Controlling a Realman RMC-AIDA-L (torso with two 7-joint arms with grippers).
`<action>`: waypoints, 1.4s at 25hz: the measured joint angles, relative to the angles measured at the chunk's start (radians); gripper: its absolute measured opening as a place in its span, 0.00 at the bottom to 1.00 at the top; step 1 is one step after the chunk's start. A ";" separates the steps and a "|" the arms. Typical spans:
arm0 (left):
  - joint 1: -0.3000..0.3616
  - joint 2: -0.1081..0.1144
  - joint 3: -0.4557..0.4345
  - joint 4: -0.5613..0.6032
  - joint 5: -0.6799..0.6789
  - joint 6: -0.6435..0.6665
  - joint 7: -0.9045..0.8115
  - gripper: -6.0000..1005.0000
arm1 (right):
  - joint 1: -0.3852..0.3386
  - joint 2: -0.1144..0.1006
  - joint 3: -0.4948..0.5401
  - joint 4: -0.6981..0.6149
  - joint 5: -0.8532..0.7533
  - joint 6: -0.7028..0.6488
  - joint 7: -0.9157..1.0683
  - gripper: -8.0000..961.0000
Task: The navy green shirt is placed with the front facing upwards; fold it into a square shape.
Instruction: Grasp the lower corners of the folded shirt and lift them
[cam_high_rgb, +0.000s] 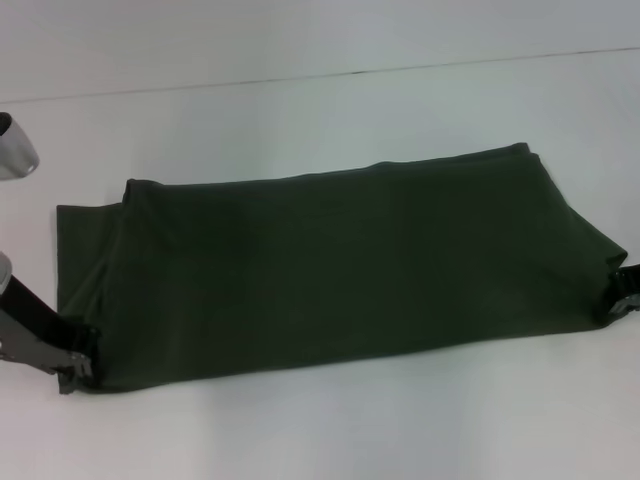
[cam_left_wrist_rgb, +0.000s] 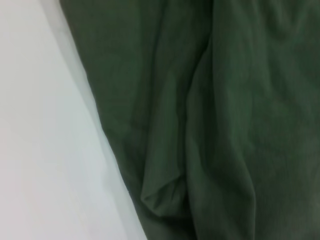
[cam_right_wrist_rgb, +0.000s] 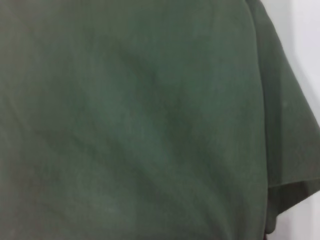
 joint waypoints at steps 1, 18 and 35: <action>0.000 -0.003 0.000 -0.001 0.000 0.002 0.000 0.04 | 0.000 0.000 0.000 0.000 0.000 0.000 0.000 0.03; 0.006 -0.019 0.034 -0.001 0.000 0.026 -0.002 0.04 | 0.003 0.008 -0.003 -0.022 -0.052 -0.039 0.002 0.04; 0.060 -0.017 0.025 -0.102 -0.005 0.037 -0.045 0.17 | 0.018 0.007 0.060 -0.021 -0.046 -0.033 -0.004 0.12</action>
